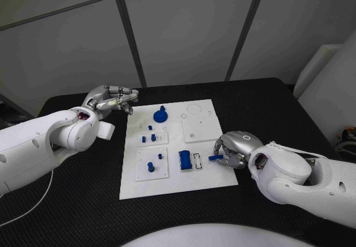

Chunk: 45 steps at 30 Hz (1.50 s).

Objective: Assemble the parts on the task board

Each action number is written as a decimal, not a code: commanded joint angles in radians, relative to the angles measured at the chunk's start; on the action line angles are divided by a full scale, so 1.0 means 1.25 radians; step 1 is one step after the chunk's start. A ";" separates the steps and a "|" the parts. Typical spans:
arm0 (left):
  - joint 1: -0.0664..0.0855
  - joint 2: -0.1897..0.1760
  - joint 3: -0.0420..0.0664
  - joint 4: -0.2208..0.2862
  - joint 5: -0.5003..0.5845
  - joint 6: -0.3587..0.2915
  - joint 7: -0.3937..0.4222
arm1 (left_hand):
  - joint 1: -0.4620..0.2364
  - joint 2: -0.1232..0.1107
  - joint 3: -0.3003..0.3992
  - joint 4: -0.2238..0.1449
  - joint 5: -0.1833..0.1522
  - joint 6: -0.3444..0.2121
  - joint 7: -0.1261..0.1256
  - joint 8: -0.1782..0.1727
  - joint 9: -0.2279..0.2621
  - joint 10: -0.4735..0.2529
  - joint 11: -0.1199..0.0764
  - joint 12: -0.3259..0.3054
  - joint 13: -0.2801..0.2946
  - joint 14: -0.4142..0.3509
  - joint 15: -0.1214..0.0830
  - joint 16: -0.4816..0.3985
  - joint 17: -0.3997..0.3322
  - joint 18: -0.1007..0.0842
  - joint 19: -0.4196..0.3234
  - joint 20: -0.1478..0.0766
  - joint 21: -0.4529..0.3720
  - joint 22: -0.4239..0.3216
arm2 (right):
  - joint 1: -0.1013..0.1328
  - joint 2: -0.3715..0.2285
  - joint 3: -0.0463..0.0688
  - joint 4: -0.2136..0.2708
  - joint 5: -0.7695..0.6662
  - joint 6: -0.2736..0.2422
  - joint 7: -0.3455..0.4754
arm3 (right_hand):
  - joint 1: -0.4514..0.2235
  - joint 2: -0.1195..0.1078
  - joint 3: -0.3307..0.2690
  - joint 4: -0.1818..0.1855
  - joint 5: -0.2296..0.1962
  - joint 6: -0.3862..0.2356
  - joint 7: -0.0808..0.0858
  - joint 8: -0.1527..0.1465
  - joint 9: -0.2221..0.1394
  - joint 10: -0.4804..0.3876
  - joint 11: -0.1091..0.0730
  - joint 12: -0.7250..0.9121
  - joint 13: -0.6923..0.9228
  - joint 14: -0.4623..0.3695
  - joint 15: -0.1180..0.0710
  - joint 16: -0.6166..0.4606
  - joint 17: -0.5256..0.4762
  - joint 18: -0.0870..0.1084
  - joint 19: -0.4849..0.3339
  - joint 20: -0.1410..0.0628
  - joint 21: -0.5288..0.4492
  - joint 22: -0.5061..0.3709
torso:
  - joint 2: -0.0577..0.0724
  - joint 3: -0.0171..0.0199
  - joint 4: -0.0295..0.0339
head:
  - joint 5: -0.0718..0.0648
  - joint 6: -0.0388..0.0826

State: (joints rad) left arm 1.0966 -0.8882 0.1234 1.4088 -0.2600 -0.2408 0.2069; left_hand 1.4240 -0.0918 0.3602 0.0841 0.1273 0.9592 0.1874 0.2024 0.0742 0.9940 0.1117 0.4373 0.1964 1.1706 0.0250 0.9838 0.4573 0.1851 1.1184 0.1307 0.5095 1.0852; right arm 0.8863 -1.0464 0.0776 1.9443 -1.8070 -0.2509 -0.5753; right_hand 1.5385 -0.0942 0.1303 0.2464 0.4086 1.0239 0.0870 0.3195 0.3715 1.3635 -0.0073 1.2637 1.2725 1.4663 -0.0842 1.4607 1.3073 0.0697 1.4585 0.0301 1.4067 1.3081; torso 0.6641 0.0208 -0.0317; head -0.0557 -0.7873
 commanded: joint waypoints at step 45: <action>0.002 -0.003 0.001 0.010 0.000 0.009 -0.005 | -0.001 0.000 0.004 0.000 0.005 -0.006 0.000 0.004 0.000 -0.007 -0.001 0.005 0.001 -0.001 0.005 -0.003 0.000 -0.002 0.006 0.000 -0.004 -0.001 | 0.003 0.103 0.001 -0.060 0.292 -0.044 -0.001 | -0.231 0.014 -0.019 0.034 0.092 0.047 -0.030 0.008 0.049 0.032 -0.013 0.009 0.020 0.062 -0.002 0.008 0.108 -0.016 0.013 -0.005 0.013 0.045 | 0.001 0.0019 -0.0026 | 0.010 -0.009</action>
State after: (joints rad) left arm 1.0969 -0.8921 0.1234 1.4182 -0.2604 -0.2399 0.2000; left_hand 1.4240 -0.0918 0.3602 0.0841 0.1273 0.9592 0.1874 0.2024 0.0742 0.9914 0.1091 0.4373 0.1967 1.1706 0.0250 0.9838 0.4573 0.1851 1.1185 0.1307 0.5095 1.0855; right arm 0.8885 -0.9184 0.0783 1.8700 -1.4615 -0.3321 -0.5727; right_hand 1.2591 -0.0752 0.1119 0.2872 0.5216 1.0848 0.0463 0.3331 0.4365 1.3946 -0.0242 1.2725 1.2972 1.4664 -0.0844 1.4656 1.3073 0.0697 1.4620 0.0266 1.4170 1.3077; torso 0.6655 0.0219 -0.0343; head -0.0430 -0.7984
